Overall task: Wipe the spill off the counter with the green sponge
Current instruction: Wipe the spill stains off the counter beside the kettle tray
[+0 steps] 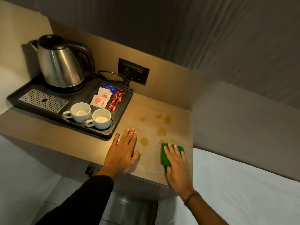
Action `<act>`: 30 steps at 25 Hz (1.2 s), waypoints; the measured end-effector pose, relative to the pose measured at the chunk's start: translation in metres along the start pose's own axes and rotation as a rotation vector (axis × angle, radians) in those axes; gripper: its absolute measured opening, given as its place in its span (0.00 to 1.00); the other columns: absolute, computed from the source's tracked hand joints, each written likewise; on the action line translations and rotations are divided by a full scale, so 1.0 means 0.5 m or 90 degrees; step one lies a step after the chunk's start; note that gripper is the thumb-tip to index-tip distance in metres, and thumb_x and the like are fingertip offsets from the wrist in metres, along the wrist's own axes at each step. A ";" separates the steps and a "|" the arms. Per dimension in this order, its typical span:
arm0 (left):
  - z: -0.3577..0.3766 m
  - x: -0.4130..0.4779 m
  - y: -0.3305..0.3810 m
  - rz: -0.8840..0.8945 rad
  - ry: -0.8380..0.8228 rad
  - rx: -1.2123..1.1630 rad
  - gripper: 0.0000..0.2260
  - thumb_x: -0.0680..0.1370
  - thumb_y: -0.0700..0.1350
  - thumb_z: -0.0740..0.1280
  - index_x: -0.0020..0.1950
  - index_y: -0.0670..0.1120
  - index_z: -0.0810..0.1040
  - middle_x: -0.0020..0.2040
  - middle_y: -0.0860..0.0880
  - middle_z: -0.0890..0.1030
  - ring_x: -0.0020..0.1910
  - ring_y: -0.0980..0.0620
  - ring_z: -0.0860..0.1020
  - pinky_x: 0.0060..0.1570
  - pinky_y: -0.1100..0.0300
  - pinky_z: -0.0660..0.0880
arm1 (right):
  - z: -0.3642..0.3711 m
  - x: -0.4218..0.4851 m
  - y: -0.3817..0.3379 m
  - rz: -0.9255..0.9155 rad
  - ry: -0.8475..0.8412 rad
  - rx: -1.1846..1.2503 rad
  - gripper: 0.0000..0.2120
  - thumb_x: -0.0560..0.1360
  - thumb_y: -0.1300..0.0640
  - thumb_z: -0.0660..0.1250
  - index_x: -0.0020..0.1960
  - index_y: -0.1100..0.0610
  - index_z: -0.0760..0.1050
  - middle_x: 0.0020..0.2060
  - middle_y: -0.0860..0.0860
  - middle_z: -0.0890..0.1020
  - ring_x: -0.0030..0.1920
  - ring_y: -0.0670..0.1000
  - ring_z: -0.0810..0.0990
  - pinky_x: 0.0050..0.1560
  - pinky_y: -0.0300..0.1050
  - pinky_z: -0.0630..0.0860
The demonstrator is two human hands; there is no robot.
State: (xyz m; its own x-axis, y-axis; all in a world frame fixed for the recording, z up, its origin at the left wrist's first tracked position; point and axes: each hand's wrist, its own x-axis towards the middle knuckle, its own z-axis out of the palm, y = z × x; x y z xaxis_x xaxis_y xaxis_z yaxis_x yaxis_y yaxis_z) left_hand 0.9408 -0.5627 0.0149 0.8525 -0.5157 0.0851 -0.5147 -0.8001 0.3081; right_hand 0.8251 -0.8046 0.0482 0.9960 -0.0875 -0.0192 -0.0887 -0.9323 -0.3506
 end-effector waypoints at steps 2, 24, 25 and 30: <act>0.001 0.001 0.000 0.002 0.008 -0.002 0.36 0.83 0.65 0.50 0.85 0.44 0.52 0.87 0.45 0.53 0.85 0.46 0.49 0.82 0.38 0.49 | 0.001 -0.071 0.046 -0.054 -0.012 0.003 0.41 0.75 0.63 0.59 0.82 0.41 0.50 0.83 0.44 0.52 0.84 0.48 0.46 0.83 0.61 0.45; 0.014 0.001 -0.005 -0.005 0.037 -0.004 0.36 0.83 0.65 0.53 0.84 0.45 0.54 0.86 0.45 0.56 0.85 0.47 0.50 0.82 0.40 0.49 | -0.023 0.030 0.088 -0.137 -0.048 0.066 0.37 0.76 0.64 0.56 0.81 0.43 0.56 0.83 0.46 0.59 0.83 0.48 0.49 0.82 0.60 0.45; 0.016 0.000 -0.005 -0.005 0.038 -0.005 0.36 0.83 0.65 0.53 0.84 0.45 0.54 0.86 0.45 0.56 0.85 0.47 0.50 0.82 0.40 0.49 | -0.038 0.027 0.119 -0.128 -0.039 0.066 0.37 0.75 0.64 0.56 0.81 0.43 0.57 0.83 0.47 0.60 0.83 0.49 0.50 0.82 0.62 0.47; 0.013 0.001 -0.003 -0.002 0.040 -0.005 0.36 0.83 0.65 0.54 0.84 0.45 0.54 0.86 0.45 0.56 0.85 0.47 0.50 0.82 0.40 0.49 | -0.065 0.217 0.055 0.017 0.013 0.089 0.32 0.77 0.71 0.60 0.80 0.56 0.62 0.81 0.56 0.62 0.83 0.60 0.53 0.82 0.65 0.47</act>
State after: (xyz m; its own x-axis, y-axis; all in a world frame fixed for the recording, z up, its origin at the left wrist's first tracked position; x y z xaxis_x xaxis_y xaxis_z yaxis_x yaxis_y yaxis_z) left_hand 0.9414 -0.5636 0.0082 0.8579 -0.4935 0.1430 -0.5121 -0.7987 0.3161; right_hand 0.9301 -0.8512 0.0667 0.9927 -0.1201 -0.0117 -0.1111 -0.8715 -0.4777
